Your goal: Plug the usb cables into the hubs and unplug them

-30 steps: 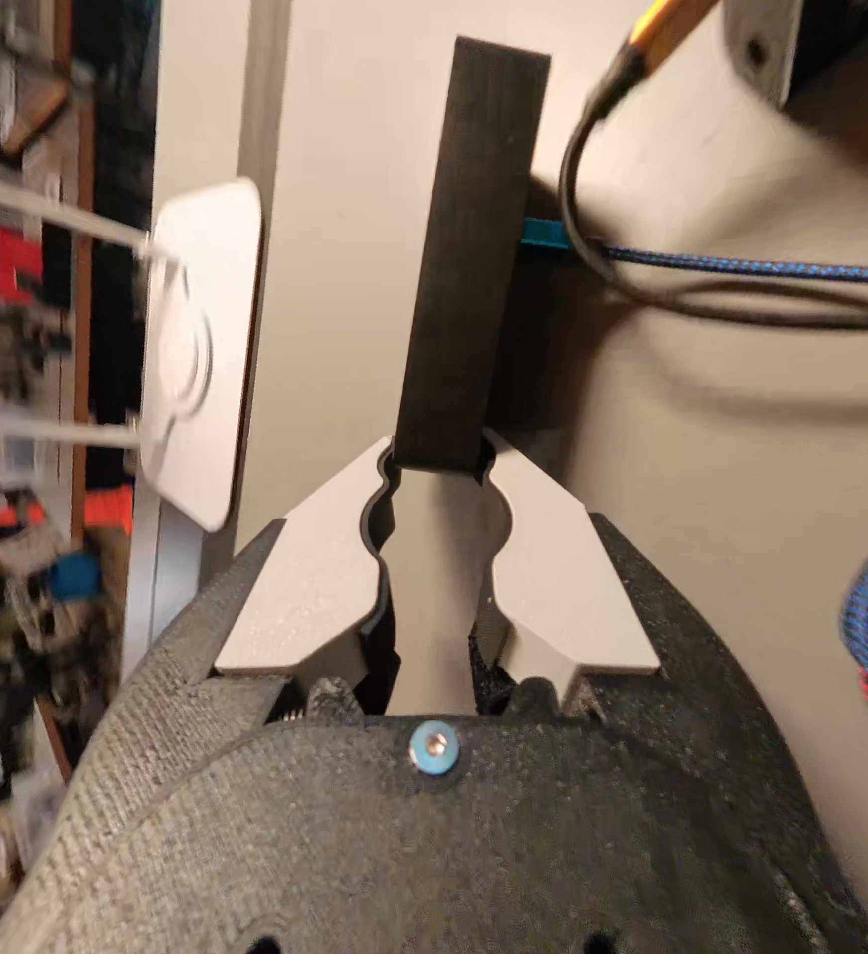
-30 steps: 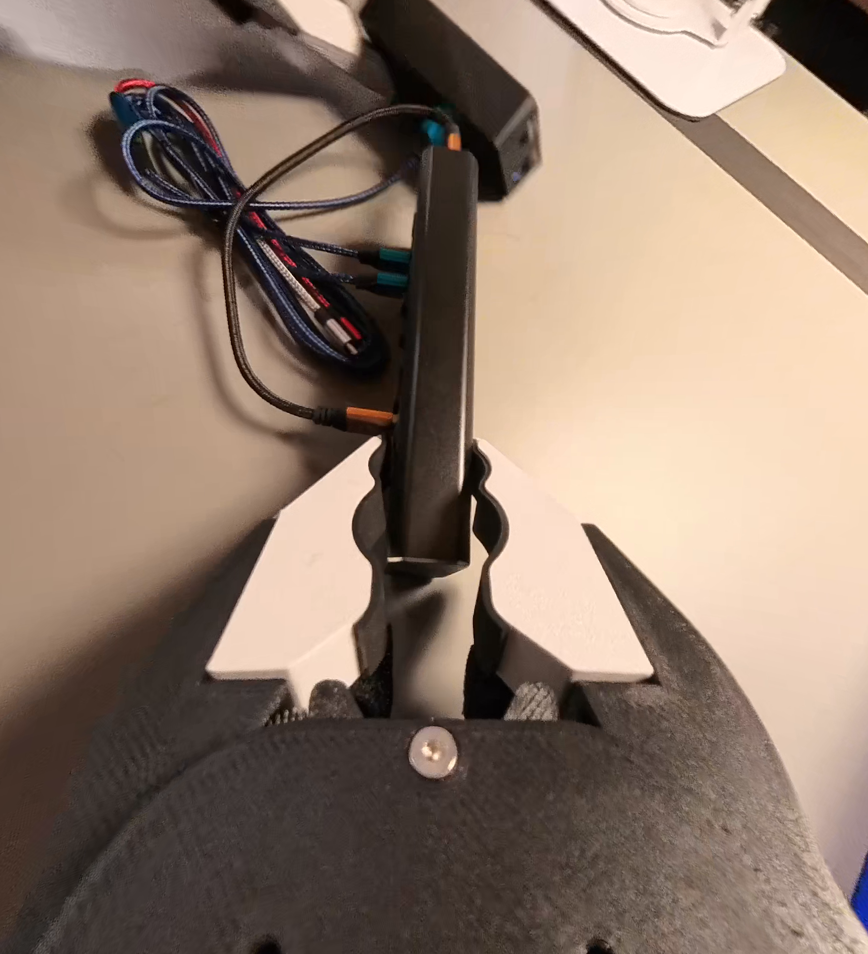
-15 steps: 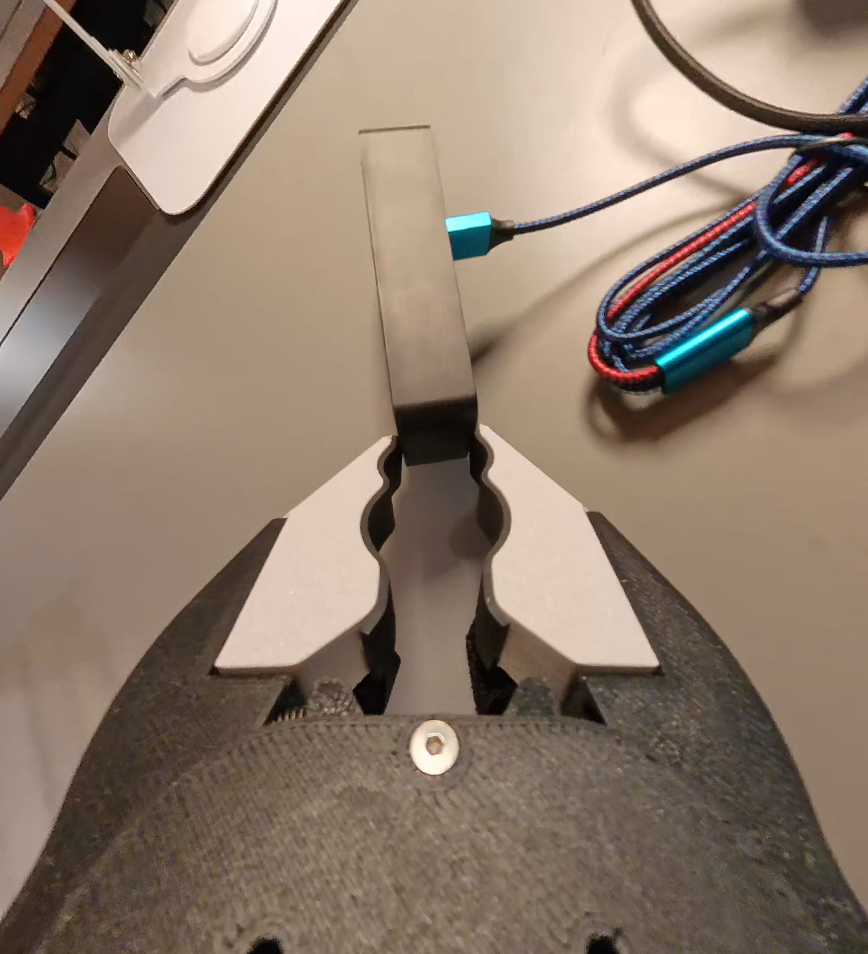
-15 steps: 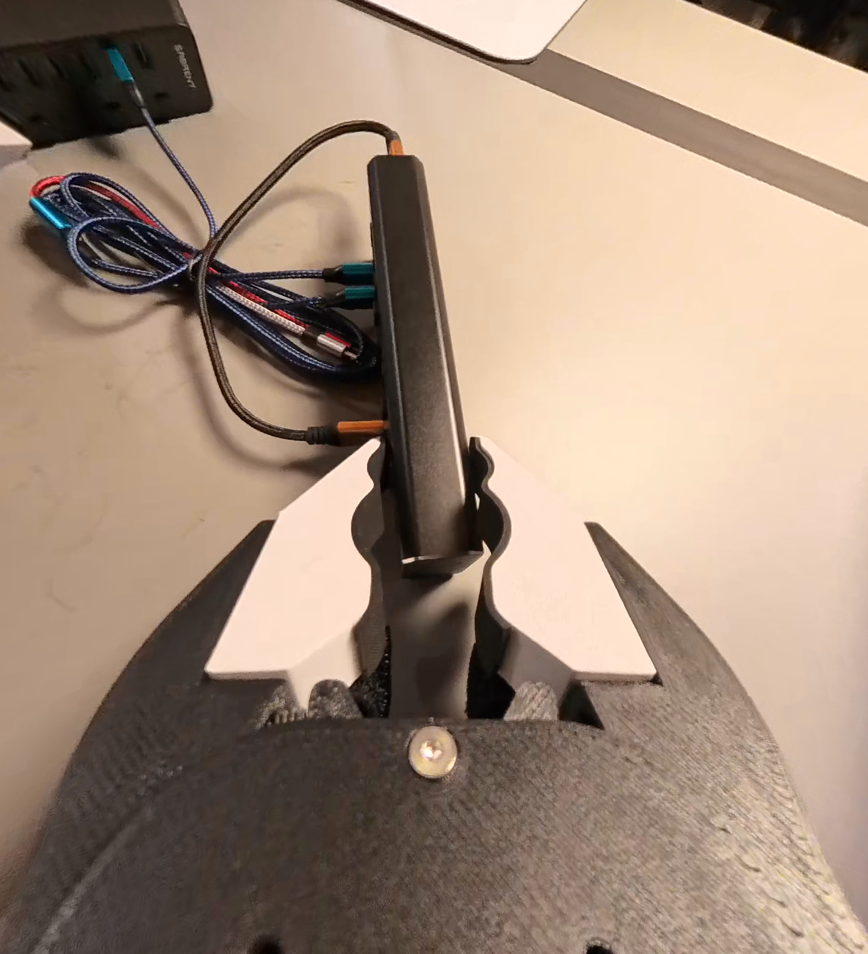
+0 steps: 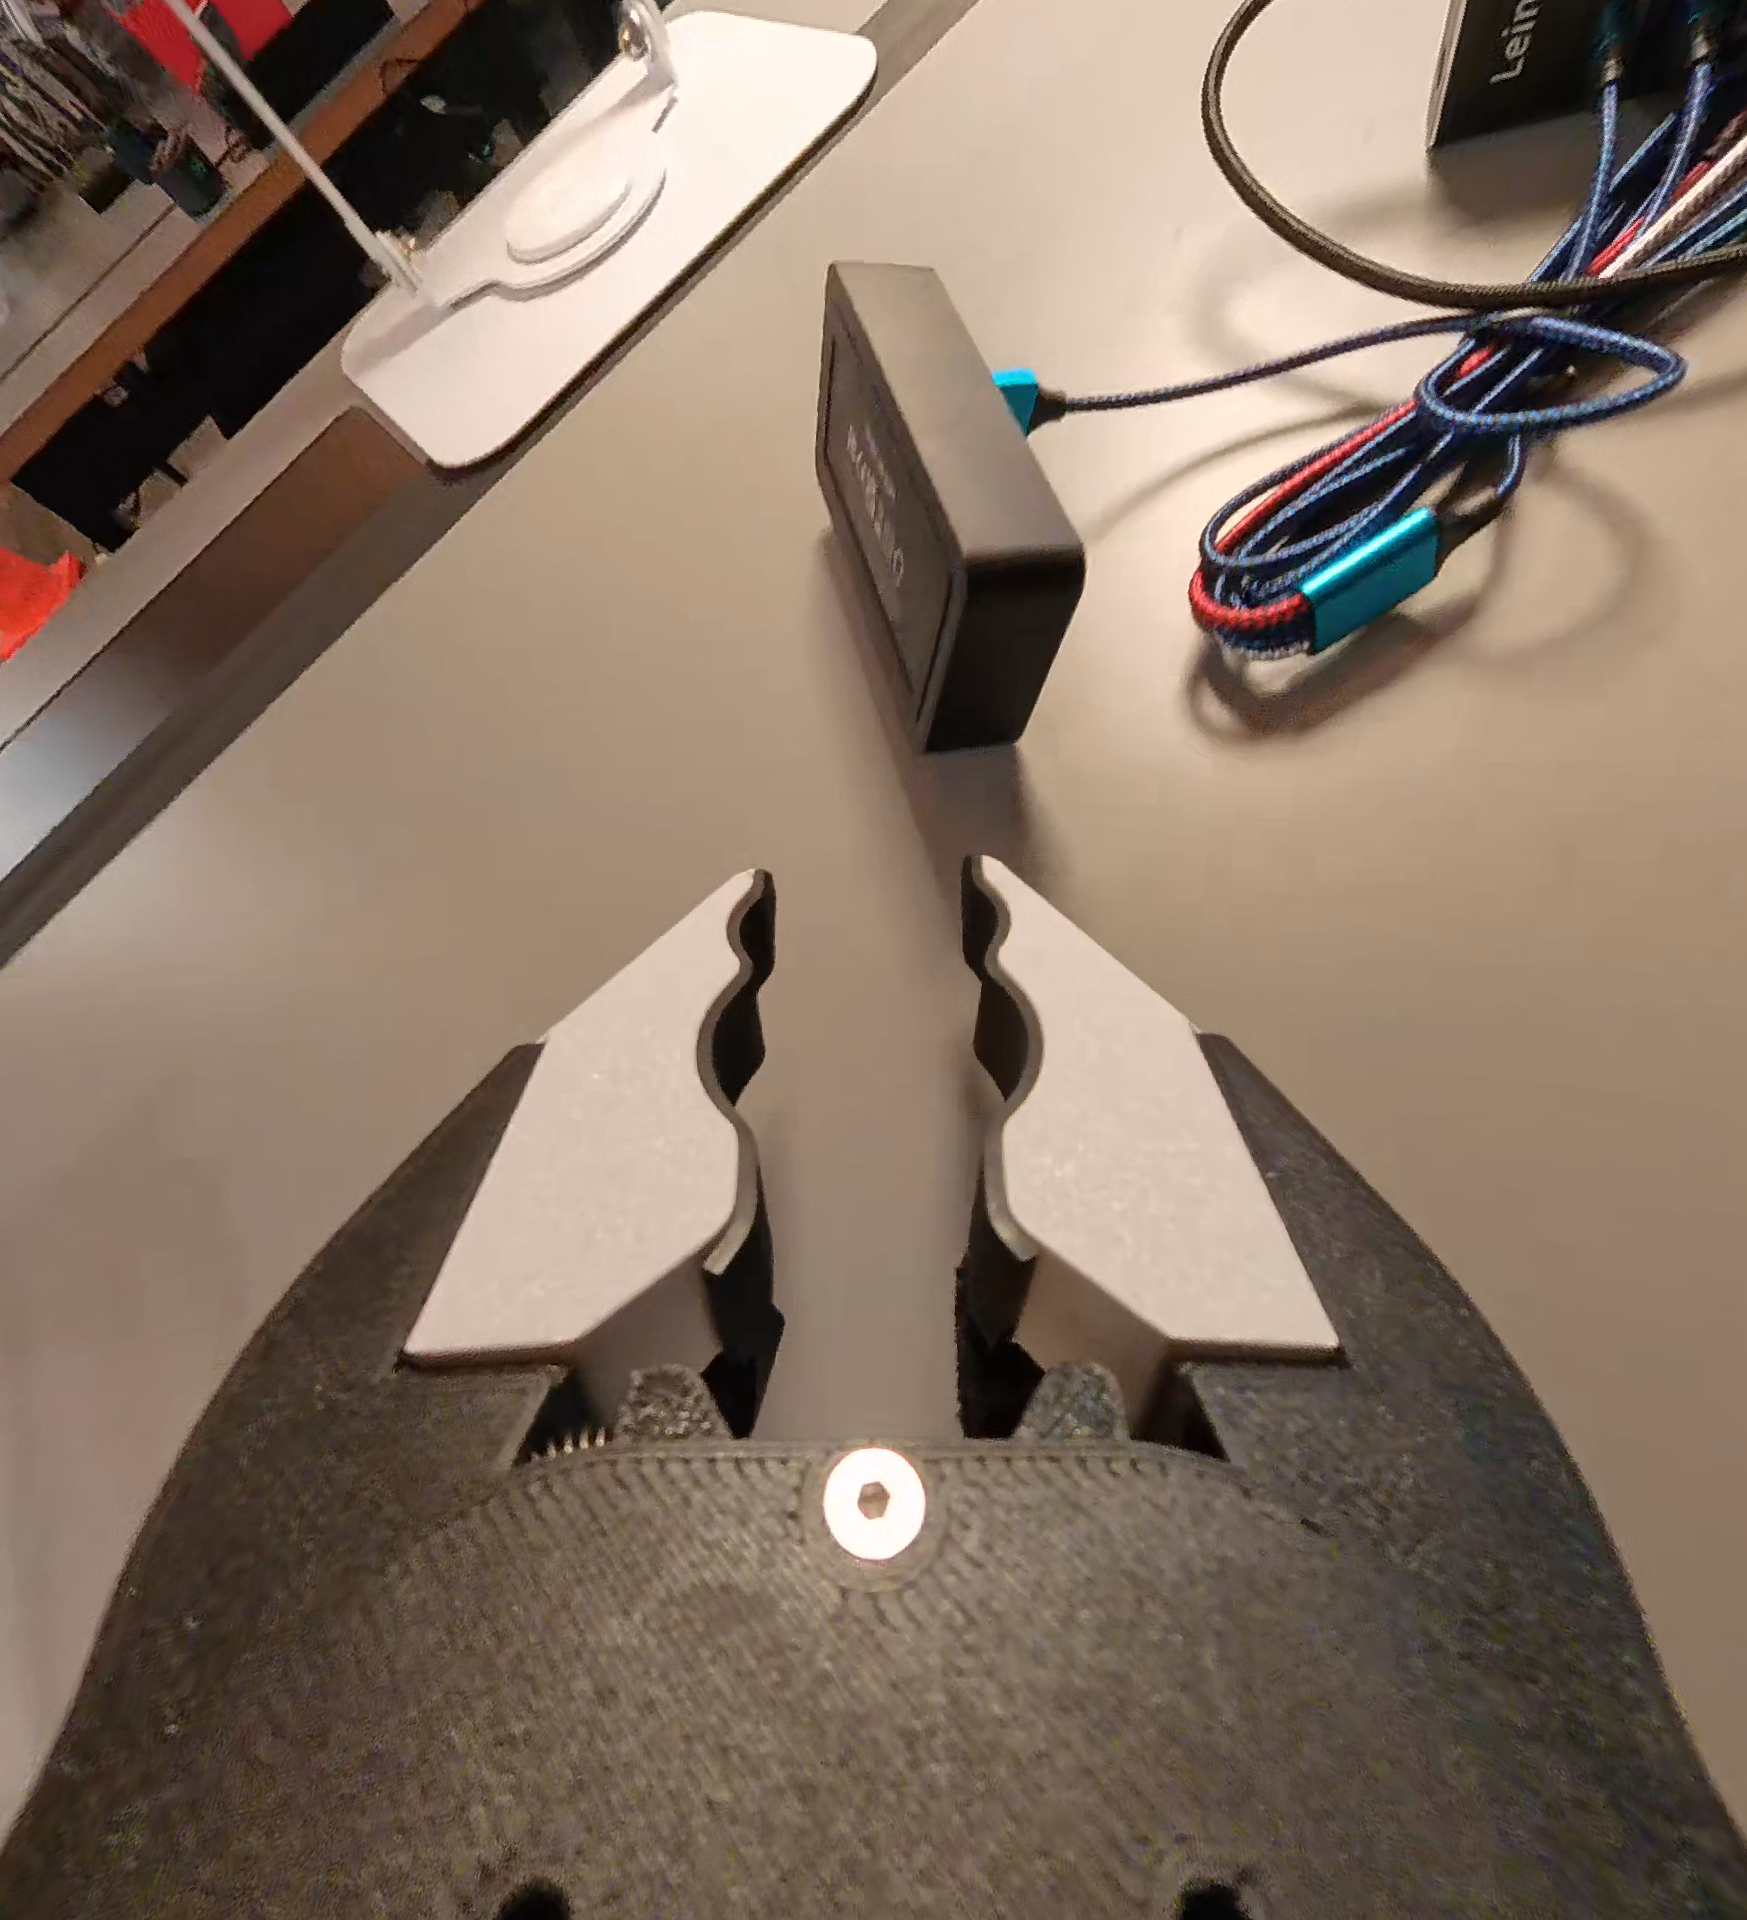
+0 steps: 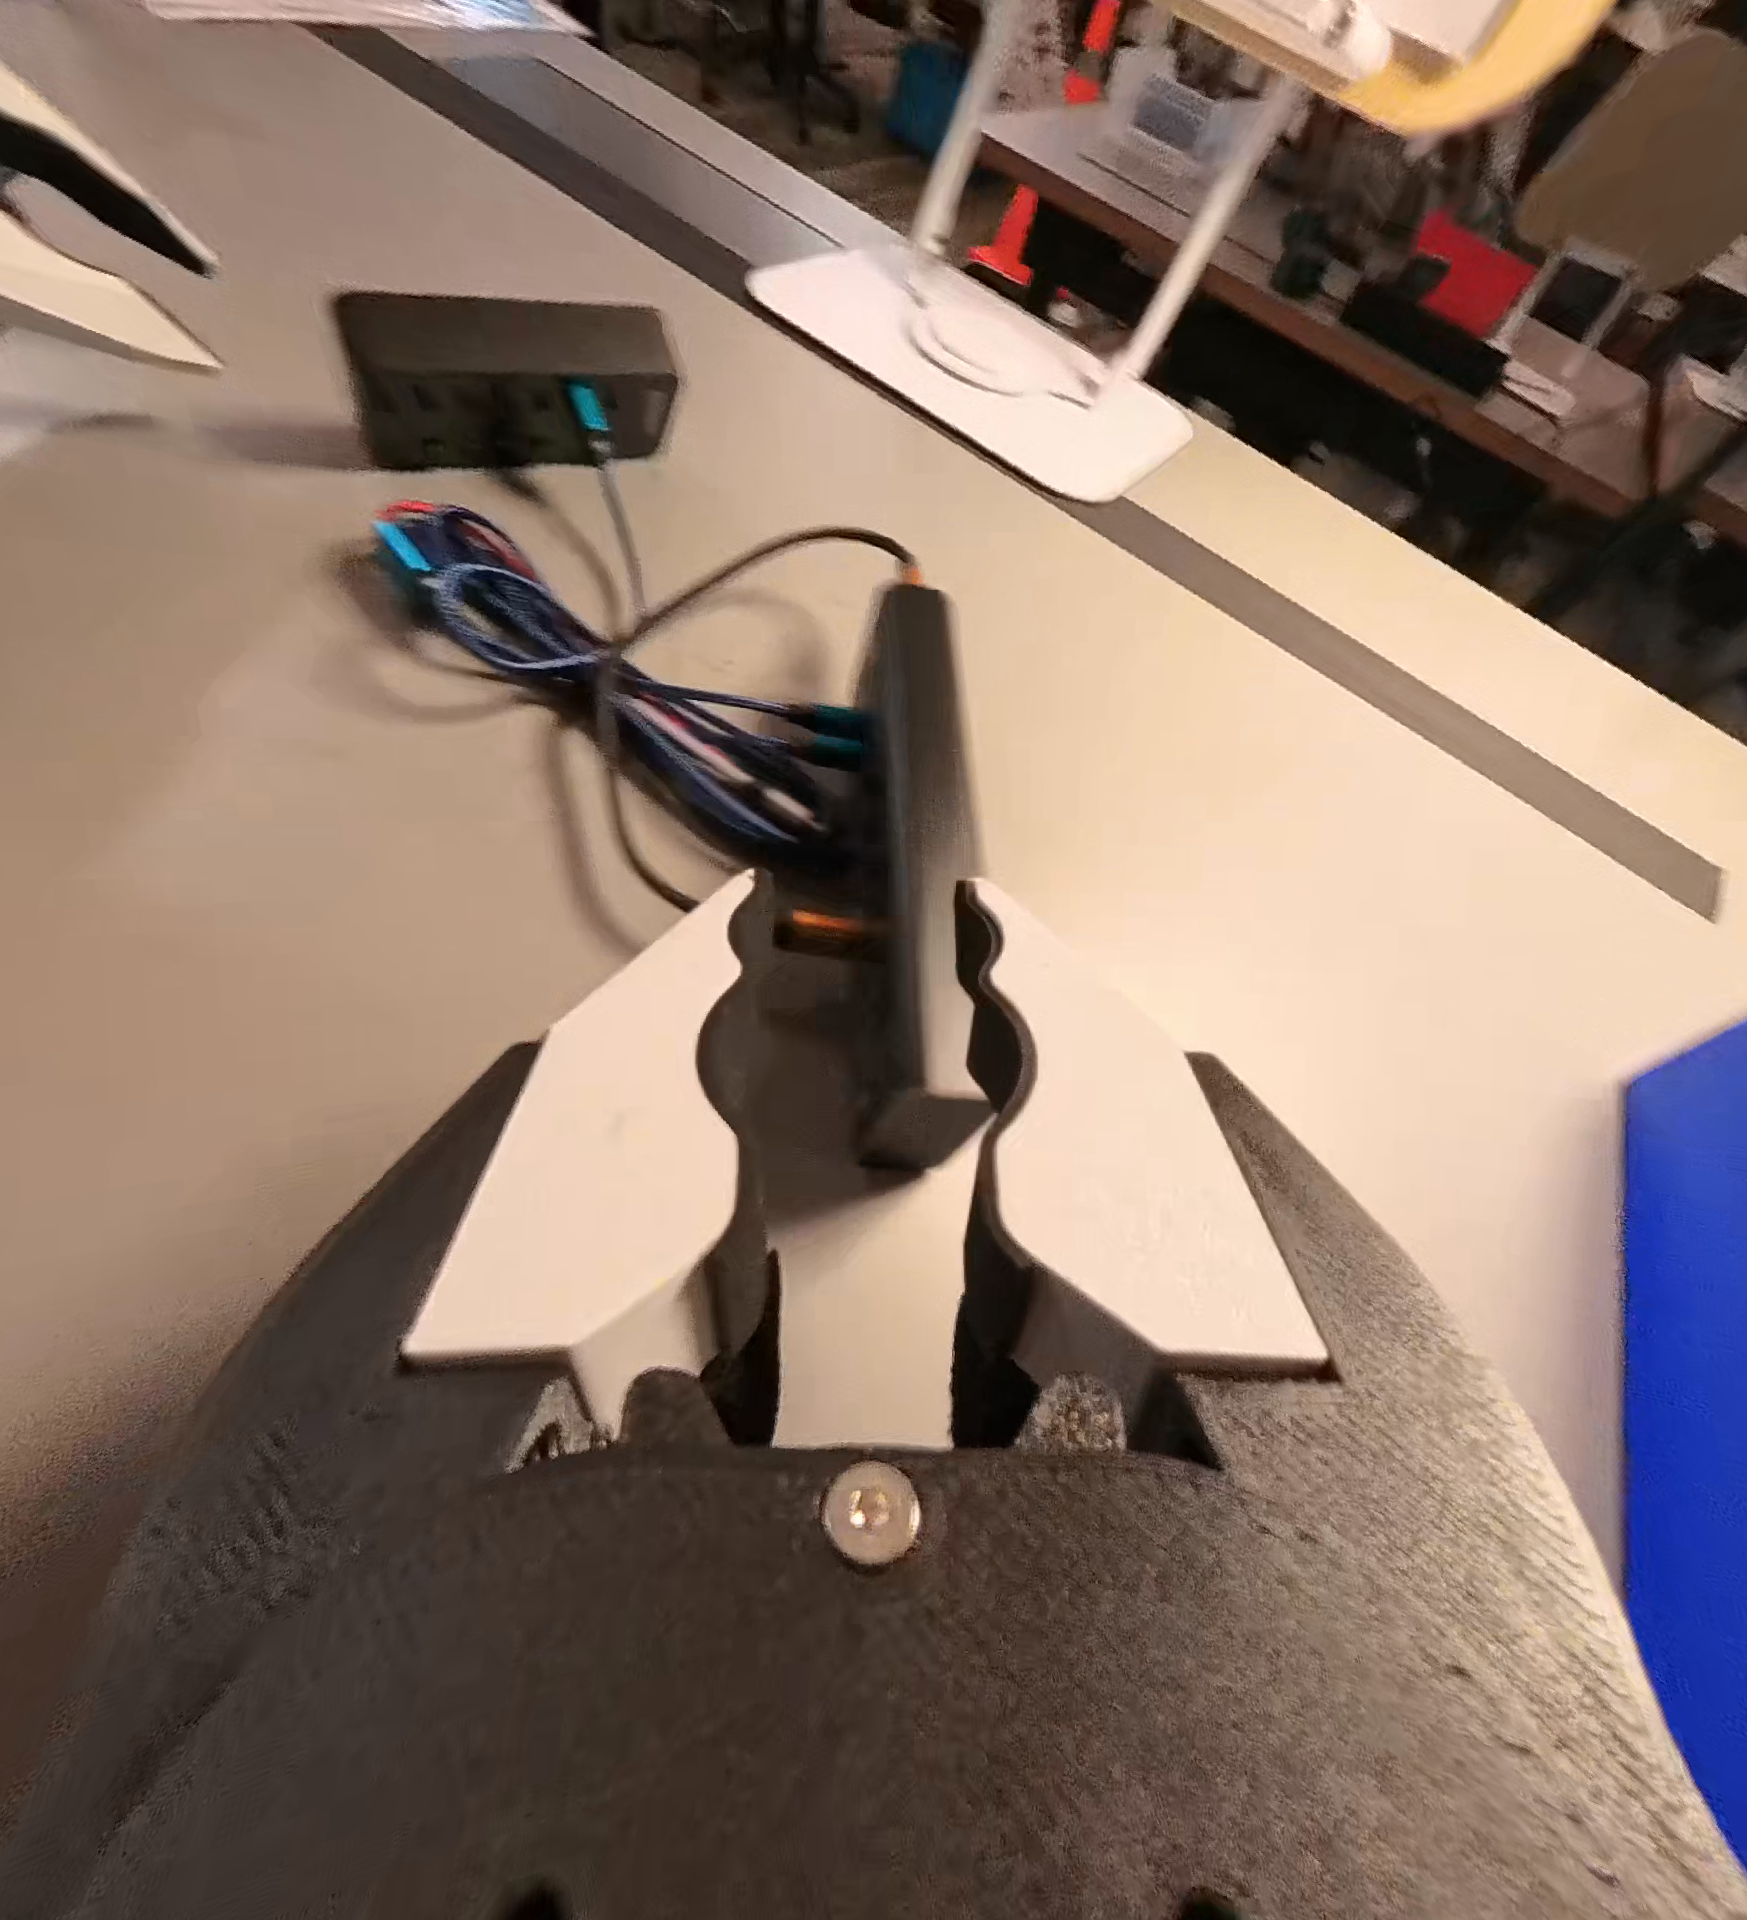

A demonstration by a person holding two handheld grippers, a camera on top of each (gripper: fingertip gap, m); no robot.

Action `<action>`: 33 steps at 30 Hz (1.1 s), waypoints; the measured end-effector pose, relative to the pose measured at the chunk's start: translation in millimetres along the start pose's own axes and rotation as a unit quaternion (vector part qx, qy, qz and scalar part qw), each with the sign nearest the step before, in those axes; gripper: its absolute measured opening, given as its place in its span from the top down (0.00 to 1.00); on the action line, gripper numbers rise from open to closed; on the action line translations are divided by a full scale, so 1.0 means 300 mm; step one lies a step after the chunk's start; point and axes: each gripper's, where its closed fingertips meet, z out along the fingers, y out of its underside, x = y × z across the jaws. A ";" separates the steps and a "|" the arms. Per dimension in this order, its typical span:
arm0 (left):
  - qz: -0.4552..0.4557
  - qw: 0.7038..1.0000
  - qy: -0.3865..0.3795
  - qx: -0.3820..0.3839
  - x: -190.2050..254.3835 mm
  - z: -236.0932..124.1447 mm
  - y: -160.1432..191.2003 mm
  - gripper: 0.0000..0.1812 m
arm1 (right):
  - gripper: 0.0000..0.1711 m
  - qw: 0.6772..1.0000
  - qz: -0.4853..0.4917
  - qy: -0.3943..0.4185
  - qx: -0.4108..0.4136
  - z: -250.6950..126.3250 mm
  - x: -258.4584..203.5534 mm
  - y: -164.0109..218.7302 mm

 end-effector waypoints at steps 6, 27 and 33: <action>-0.053 0.999 0.008 -0.002 0.000 -0.082 0.081 0.77 | 0.79 0.992 -0.044 -0.121 0.001 0.073 -0.264 -0.069; -0.174 0.949 -0.262 0.027 -0.771 -0.882 0.330 0.80 | 0.78 0.974 -0.102 -0.183 -0.086 0.181 -0.388 0.062; -0.265 0.942 -0.127 -0.163 -0.921 -0.714 0.708 0.80 | 0.78 0.974 -0.102 -0.185 -0.086 0.171 -0.387 0.067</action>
